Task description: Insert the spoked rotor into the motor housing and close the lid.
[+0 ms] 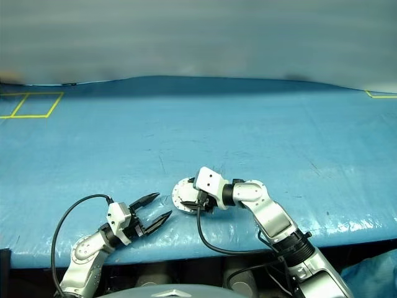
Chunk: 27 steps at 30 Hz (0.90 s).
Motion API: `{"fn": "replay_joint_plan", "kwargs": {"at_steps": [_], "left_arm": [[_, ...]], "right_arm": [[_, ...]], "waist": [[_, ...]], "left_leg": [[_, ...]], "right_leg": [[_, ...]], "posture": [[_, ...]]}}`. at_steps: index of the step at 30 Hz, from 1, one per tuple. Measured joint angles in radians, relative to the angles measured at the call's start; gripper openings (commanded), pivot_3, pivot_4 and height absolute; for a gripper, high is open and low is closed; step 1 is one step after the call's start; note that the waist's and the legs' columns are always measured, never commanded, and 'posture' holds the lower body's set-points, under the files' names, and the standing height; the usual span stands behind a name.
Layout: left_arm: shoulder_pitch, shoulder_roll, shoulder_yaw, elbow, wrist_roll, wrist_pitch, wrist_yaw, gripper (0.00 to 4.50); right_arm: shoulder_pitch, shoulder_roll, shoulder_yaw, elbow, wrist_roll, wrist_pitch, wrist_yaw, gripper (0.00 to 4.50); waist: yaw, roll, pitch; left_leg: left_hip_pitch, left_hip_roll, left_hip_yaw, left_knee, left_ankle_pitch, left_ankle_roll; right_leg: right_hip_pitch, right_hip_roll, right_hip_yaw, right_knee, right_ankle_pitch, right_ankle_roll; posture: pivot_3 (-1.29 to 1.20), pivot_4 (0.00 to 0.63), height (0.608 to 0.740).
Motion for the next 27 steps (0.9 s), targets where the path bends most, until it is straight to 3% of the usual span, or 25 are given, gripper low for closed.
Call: {"fn": "replay_joint_plan", "kwargs": {"at_steps": [9, 27], "left_arm": [[-0.001, 0.003, -0.015, -0.096, 0.001, 0.089, 0.021, 3.69], [0.039, 0.021, -0.015, -0.19, 0.003, 0.171, 0.054, 3.69]], "right_arm": [[-0.005, 0.031, -0.023, 0.051, 0.027, -0.015, -0.003, 3.07], [-0.032, -0.018, -0.022, 0.041, 0.018, -0.026, 0.05, 3.07]], "waist": [[-0.002, -0.002, 0.0], [0.003, -0.002, 0.001]], "left_leg": [[0.0, 0.001, 0.0, 0.001, 0.0, 0.0], [-0.003, 0.0, -0.001, 0.001, -0.001, 0.001]], "right_leg": [[0.0, 0.0, -0.001, 0.0, 0.0, 0.0], [-0.001, -0.003, -0.001, -0.001, 0.0, 0.0]], "posture": [[0.0, 0.15, 0.74], [0.0, 0.15, 0.74]]}}
